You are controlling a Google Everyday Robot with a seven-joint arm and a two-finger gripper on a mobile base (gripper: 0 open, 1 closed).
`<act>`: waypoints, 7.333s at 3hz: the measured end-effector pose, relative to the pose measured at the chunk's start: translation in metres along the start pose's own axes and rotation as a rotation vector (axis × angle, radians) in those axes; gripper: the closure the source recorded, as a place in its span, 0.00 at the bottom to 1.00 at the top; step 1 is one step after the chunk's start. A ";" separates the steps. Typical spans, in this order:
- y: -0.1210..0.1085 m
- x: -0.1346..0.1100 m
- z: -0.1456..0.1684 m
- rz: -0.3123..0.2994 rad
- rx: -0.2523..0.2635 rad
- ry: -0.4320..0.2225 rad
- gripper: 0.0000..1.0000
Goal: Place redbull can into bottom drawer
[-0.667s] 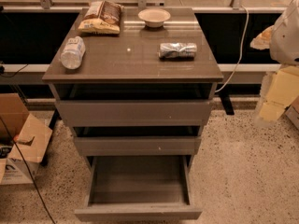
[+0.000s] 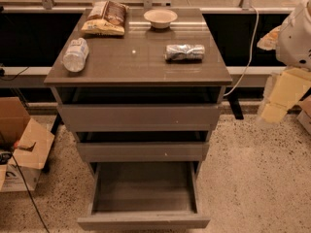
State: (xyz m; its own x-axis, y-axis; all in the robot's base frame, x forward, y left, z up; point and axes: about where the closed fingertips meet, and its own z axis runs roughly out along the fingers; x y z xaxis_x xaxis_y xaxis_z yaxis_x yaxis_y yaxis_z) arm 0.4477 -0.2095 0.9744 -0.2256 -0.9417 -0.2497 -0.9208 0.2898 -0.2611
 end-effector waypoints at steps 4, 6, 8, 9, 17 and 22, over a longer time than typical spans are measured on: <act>-0.086 -0.047 0.068 0.000 0.063 -0.162 0.00; -0.119 -0.067 0.094 -0.019 0.078 -0.151 0.00; -0.167 -0.082 0.132 -0.007 0.090 -0.172 0.00; -0.189 -0.089 0.156 0.000 0.074 -0.177 0.00; -0.229 -0.104 0.240 -0.030 -0.043 -0.105 0.65; -0.117 -0.090 0.082 -0.123 0.071 -0.224 1.00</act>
Offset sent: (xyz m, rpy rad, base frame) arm 0.0941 0.0387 -0.0225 0.1704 -0.1465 0.0216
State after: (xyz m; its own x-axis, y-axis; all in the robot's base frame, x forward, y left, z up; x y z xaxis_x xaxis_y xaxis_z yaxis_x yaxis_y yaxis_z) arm 0.6021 -0.1446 0.9516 -0.0296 -0.9115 -0.4103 -0.9106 0.1938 -0.3650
